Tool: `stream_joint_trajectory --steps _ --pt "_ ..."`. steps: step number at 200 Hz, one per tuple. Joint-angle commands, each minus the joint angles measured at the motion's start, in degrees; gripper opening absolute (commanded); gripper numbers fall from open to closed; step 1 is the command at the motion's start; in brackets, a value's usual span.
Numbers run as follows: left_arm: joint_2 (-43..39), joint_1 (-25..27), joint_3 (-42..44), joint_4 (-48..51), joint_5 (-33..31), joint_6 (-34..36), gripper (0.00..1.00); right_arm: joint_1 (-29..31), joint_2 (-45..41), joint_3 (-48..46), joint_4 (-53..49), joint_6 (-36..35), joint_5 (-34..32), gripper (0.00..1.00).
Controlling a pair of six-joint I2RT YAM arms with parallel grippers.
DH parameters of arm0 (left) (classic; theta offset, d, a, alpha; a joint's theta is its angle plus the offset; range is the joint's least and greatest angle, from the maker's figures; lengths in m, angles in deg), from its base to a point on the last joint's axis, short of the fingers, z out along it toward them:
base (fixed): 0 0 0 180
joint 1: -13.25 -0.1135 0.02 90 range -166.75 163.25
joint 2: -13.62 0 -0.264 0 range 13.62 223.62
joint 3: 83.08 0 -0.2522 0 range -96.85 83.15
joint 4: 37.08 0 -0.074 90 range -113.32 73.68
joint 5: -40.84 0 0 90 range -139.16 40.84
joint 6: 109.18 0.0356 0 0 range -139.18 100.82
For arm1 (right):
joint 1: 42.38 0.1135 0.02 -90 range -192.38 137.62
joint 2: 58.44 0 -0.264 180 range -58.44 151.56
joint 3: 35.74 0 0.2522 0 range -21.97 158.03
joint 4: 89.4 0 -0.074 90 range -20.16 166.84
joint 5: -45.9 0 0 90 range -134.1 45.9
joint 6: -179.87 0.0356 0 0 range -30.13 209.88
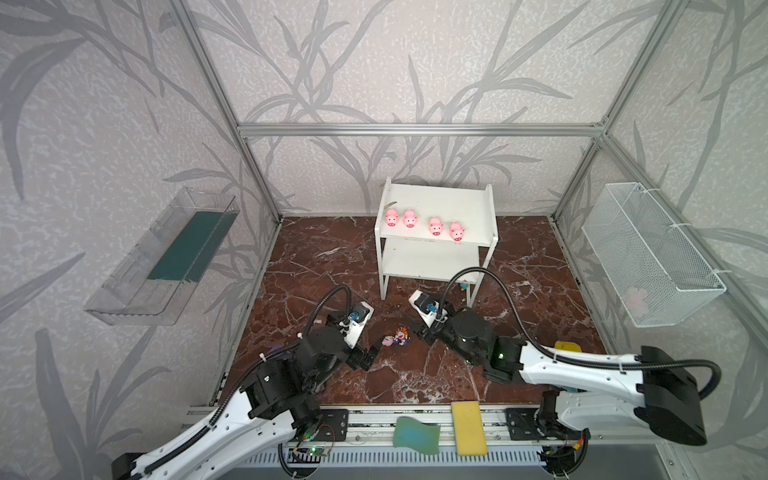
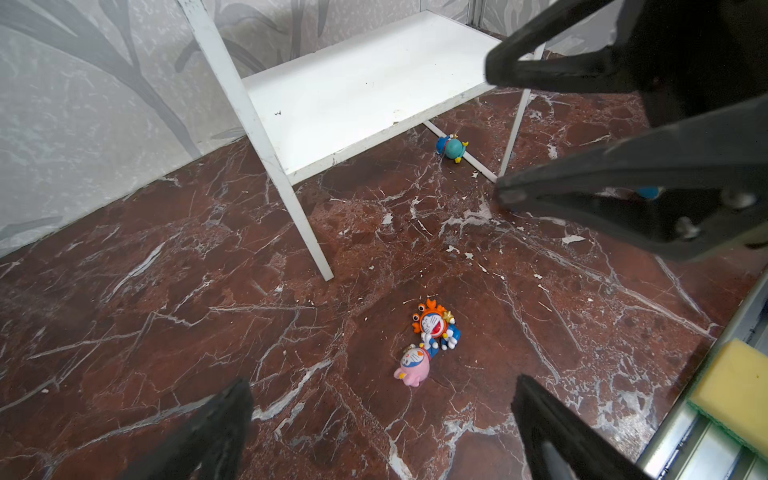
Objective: Place and organize the plastic toys onto the shelf
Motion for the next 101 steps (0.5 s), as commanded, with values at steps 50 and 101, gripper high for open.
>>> stream_joint_trajectory --steps 50,101 --pt "13.4 0.6 5.7 -22.1 10.2 -10.3 0.99 1.5 -25.0 -15.9 -17.2 13.7 -12.6 0.75" --pt "23.5 4.4 6.7 -32.5 6.7 -11.6 0.99 -14.8 -36.5 -17.0 -37.2 29.6 -10.5 0.72"
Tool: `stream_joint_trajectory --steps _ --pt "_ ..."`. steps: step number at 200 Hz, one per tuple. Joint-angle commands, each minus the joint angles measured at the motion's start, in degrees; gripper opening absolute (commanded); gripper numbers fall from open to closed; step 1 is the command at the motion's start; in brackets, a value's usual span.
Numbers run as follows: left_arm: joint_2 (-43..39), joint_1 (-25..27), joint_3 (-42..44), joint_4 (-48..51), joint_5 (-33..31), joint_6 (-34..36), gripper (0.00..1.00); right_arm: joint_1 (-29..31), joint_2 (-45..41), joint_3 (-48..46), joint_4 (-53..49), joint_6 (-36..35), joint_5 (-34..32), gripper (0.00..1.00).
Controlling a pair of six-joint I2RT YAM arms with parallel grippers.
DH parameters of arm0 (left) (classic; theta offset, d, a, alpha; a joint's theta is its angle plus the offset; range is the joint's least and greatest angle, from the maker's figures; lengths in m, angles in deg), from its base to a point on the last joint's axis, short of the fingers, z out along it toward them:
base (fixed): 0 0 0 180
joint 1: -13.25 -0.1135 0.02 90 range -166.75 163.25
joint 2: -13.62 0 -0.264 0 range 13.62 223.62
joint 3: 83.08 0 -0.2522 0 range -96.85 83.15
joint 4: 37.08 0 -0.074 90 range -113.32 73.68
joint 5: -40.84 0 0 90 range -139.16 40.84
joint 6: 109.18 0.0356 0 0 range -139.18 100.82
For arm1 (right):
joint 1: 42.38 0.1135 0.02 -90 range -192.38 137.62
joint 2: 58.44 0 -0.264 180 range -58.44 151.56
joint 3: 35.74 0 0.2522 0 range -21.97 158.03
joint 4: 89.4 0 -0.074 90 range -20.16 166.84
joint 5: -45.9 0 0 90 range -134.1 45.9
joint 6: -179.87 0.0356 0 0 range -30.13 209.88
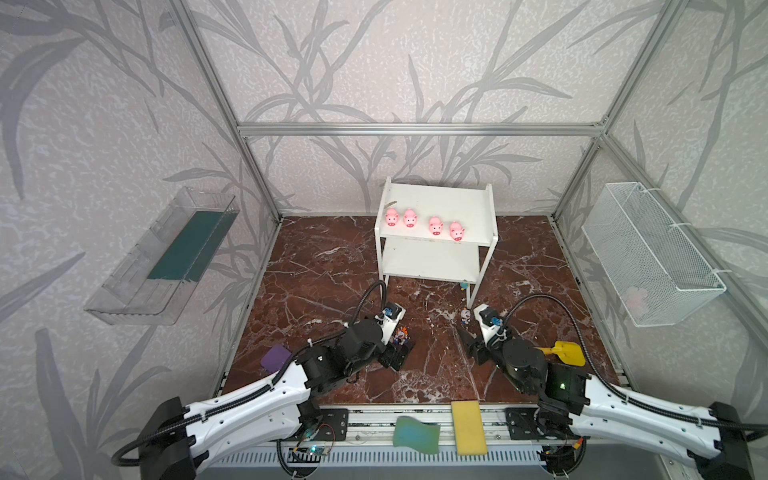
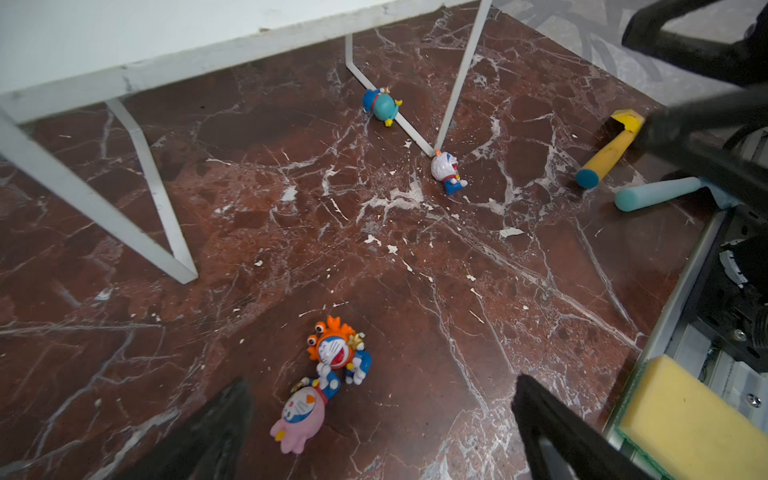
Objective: Place and organize the plastic toys onto the shelf
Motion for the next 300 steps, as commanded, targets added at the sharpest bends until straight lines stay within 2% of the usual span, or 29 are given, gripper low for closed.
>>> stream_joint_trajectory --steps 1,27,52,74,93,110,142,180,237,300 --pt "1.8 1.1 0.0 -8.0 -1.6 -2.2 0.99 -9.2 -3.0 0.3 -11.1 10.5 1.6 0.71" --pt "2.2 1.5 -0.1 -8.0 -1.6 -2.4 0.99 -27.0 -0.9 1.6 -12.6 15.1 16.0 0.66" --pt "-0.3 1.6 0.4 -5.8 -2.9 -2.2 0.99 -42.0 8.2 4.4 -8.7 16.0 31.3 0.63" --pt "-4.2 1.6 1.1 -2.9 -4.3 -1.6 0.99 -50.5 20.3 8.0 -2.8 15.9 43.1 0.63" --pt "-7.6 1.5 1.5 0.4 -5.8 -0.7 0.99 -54.1 31.0 11.9 2.8 16.0 50.8 0.6" --pt "-10.8 1.5 1.9 2.6 -7.3 -0.3 0.99 -55.5 39.9 16.3 6.0 16.2 56.7 0.56" --pt "-13.6 1.5 2.7 2.7 -8.7 -0.5 0.99 -55.7 54.7 26.6 6.3 14.6 63.8 0.48" --pt "-13.8 1.5 2.6 3.1 -10.0 -0.2 0.99 -55.8 65.8 34.9 5.1 12.5 68.8 0.46" --pt "-13.7 1.5 3.3 1.9 -11.5 -0.1 0.99 -54.2 69.2 39.4 -2.2 7.3 70.0 0.47" --pt "-13.6 1.4 3.3 1.6 -11.5 0.3 0.99 -51.5 72.0 40.1 -4.0 5.3 68.0 0.47"
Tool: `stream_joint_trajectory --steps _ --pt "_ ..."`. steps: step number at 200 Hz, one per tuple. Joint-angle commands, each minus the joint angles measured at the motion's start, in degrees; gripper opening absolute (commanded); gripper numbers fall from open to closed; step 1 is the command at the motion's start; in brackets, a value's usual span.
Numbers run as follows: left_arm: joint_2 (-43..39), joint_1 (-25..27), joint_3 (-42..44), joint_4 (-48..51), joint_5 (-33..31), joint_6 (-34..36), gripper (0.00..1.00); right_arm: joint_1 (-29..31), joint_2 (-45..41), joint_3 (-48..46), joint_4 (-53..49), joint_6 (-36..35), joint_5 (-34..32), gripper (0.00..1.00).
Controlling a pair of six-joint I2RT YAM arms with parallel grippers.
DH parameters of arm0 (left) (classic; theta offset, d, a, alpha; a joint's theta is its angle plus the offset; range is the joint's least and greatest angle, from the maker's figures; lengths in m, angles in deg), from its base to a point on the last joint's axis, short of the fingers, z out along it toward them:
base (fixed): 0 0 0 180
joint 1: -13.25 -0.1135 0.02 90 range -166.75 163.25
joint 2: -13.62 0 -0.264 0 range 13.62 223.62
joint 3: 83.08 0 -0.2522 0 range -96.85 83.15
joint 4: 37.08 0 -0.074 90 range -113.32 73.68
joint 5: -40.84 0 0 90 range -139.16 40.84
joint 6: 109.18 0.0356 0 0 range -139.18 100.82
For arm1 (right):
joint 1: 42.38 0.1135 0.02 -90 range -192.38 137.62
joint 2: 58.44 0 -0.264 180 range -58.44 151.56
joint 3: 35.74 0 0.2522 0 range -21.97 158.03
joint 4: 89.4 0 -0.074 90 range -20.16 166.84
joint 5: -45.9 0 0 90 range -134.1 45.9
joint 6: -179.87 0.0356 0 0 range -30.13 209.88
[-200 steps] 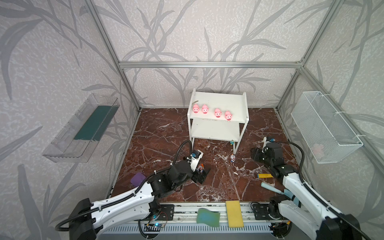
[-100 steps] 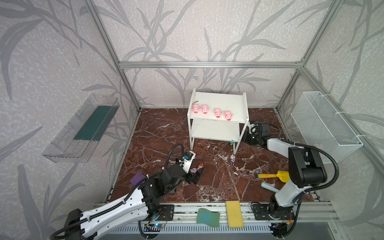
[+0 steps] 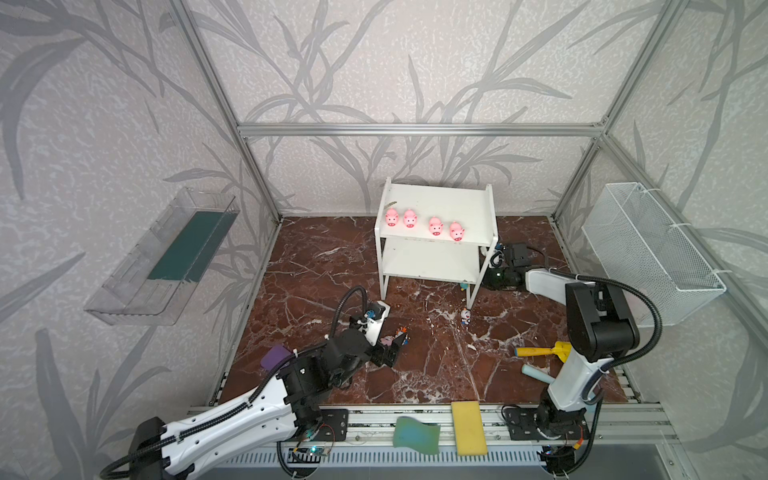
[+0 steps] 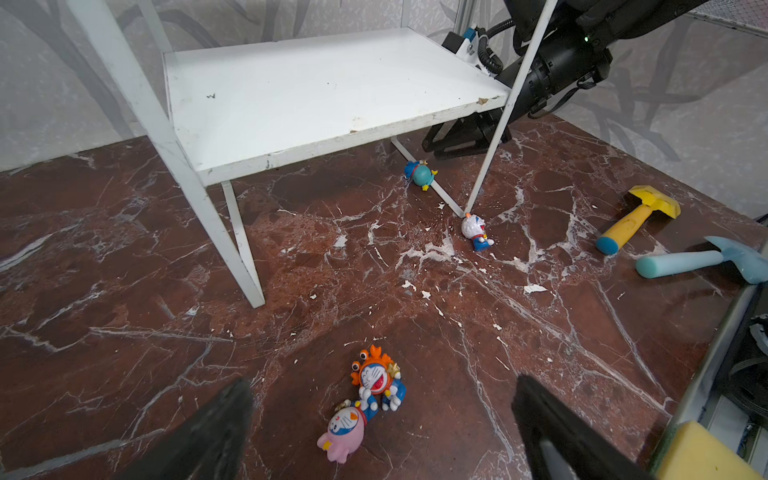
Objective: Place and organize the plastic toys onto the shelf
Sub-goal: 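Lower the right gripper onto the teal figurine by the shelf leg and grasp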
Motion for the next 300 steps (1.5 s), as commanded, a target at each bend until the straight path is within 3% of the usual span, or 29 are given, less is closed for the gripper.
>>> stream_joint_trajectory --steps 1,218,300 --pt "-0.4 0.1 0.6 -0.4 -1.2 0.1 0.99 1.0 1.5 1.7 -2.6 -2.0 -0.5 0.47" --pt "-3.3 0.1 1.4 0.6 -2.7 -0.4 0.99 4.1 8.8 6.0 -1.5 -1.6 -5.3 0.45" --pt "-3.8 0.1 1.3 1.1 -2.9 -0.5 0.99 5.9 9.2 6.8 -3.3 -2.8 -9.0 0.32"
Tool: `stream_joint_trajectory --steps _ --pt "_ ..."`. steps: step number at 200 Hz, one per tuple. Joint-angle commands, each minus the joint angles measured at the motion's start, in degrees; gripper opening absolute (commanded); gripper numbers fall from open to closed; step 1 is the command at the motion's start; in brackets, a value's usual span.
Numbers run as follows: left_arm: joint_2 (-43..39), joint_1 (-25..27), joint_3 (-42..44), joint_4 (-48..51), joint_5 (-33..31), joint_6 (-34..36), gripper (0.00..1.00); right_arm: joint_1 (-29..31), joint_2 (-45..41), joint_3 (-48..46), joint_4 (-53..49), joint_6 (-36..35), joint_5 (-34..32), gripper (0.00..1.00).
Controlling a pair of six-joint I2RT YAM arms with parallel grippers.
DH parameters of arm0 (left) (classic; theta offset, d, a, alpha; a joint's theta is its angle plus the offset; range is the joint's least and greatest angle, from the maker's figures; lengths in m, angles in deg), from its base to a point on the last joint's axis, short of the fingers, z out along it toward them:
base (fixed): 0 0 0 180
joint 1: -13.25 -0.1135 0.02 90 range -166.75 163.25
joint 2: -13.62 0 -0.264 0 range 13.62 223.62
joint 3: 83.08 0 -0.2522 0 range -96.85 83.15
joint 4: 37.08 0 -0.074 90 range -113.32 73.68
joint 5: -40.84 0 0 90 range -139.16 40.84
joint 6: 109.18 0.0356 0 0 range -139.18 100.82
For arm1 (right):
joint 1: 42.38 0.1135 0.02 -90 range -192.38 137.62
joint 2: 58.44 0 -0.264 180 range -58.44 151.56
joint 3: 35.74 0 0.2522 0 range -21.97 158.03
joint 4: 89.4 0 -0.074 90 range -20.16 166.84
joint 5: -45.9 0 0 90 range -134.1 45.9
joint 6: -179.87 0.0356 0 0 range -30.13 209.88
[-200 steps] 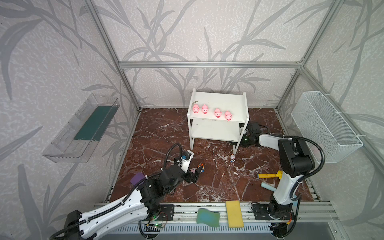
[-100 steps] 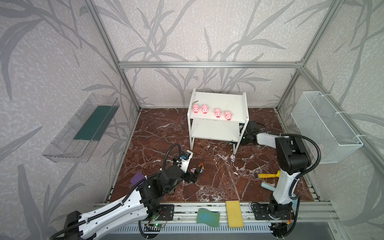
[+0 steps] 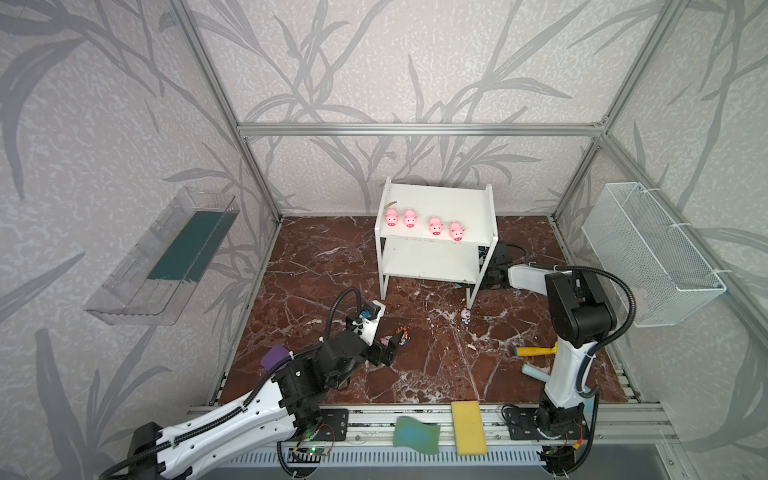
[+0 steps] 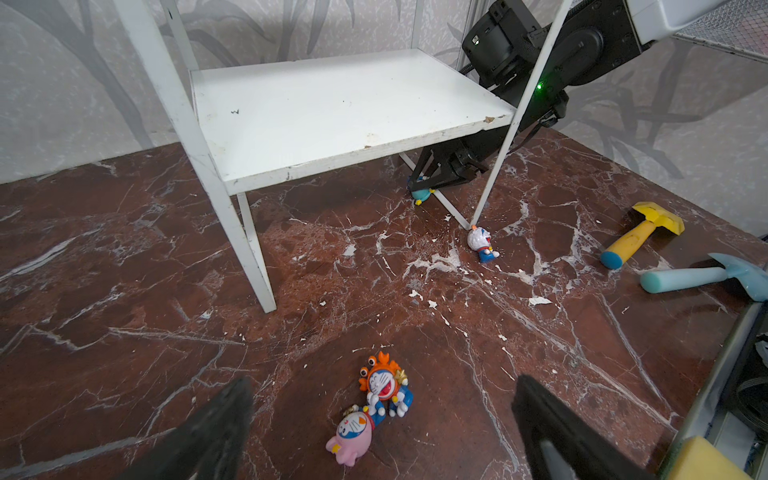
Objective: Place and organize the plastic toys onto the shelf
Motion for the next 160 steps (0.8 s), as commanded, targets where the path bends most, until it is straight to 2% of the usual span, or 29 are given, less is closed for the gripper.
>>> stream_joint_trajectory --steps 1,25,98,160 --pt "-0.9 0.1 0.7 0.8 -1.3 -0.5 0.99 0.8 1.4 0.8 -2.6 -1.0 -2.3 0.31" --pt "-1.3 0.1 0.7 1.0 -1.4 -0.5 0.99 0.8 0.1 0.0 -1.9 -1.1 -2.7 0.28" --pt "-1.4 0.1 0.4 0.8 -1.0 -0.4 0.99 -1.2 -6.1 -3.4 -1.4 -0.6 -4.5 0.24" --pt "-0.2 0.1 0.3 -0.8 0.1 0.1 0.99 -3.7 -16.3 -10.1 -3.0 0.6 -9.0 0.23"
